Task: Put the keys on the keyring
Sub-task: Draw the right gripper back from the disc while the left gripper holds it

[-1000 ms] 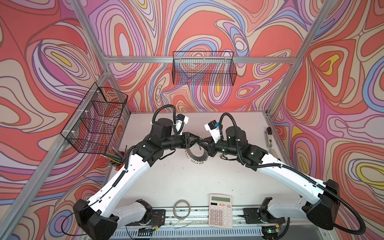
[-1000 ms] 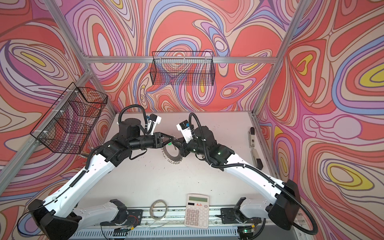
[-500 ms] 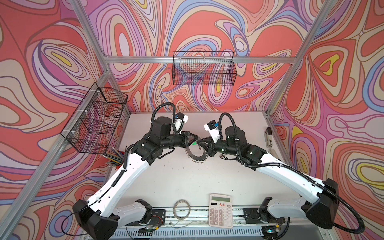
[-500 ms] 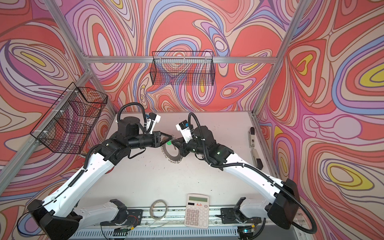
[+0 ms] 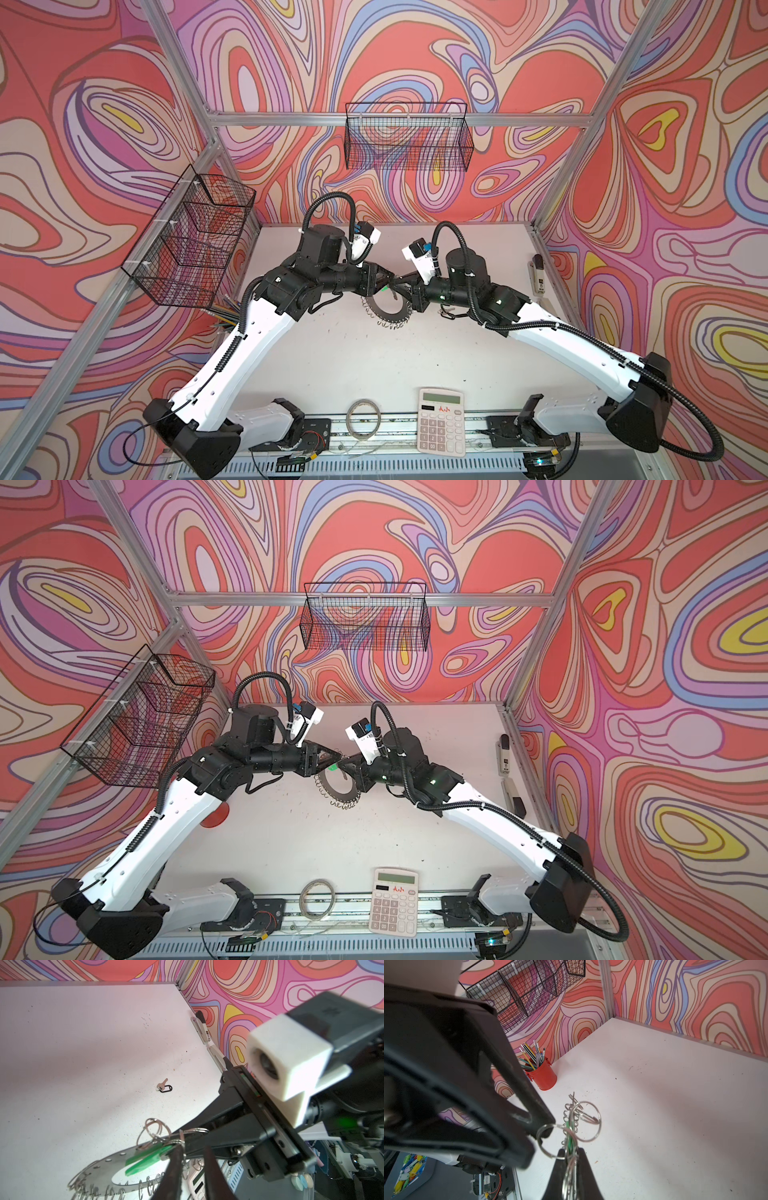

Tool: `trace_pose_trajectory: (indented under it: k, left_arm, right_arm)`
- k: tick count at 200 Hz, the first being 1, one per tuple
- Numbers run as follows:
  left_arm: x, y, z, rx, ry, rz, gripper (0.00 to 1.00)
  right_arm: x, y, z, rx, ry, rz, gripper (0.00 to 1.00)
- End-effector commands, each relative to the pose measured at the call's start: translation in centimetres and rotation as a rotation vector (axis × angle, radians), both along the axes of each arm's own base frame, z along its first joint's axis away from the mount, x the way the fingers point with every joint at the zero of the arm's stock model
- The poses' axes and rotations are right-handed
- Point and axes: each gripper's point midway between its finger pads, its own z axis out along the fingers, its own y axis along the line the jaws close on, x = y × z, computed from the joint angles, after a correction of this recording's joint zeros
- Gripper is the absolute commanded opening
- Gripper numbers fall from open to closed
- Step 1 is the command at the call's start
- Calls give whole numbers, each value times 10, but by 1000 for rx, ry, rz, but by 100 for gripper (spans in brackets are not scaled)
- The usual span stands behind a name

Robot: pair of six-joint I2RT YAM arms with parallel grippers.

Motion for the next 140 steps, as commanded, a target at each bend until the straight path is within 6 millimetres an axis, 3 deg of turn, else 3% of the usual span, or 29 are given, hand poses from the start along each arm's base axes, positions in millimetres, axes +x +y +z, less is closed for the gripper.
trace_pose_trajectory:
  k: [1, 33, 59, 81, 108, 140]
  left_arm:
    - [-5, 9, 7, 17, -66, 7, 52]
    - [14, 45, 1, 22, -90, 157, 65]
    - [23, 69, -9, -86, -32, 239, 66]
    - [16, 63, -14, -191, 16, 194, 62]
    - [9, 47, -12, -330, 40, 104, 61]
    - [-2, 36, -3, -458, 42, 2, 65]
  right_arm:
    - [-8, 7, 6, 53, 29, 70, 0]
    - [-1, -5, 18, 168, 108, 120, 0]
    - [11, -29, 46, 326, 132, 127, 0]
    - [16, -45, 72, 433, 115, 134, 0]
    - [13, -50, 100, 535, 85, 150, 0]
    - [14, -52, 105, 581, 74, 142, 0]
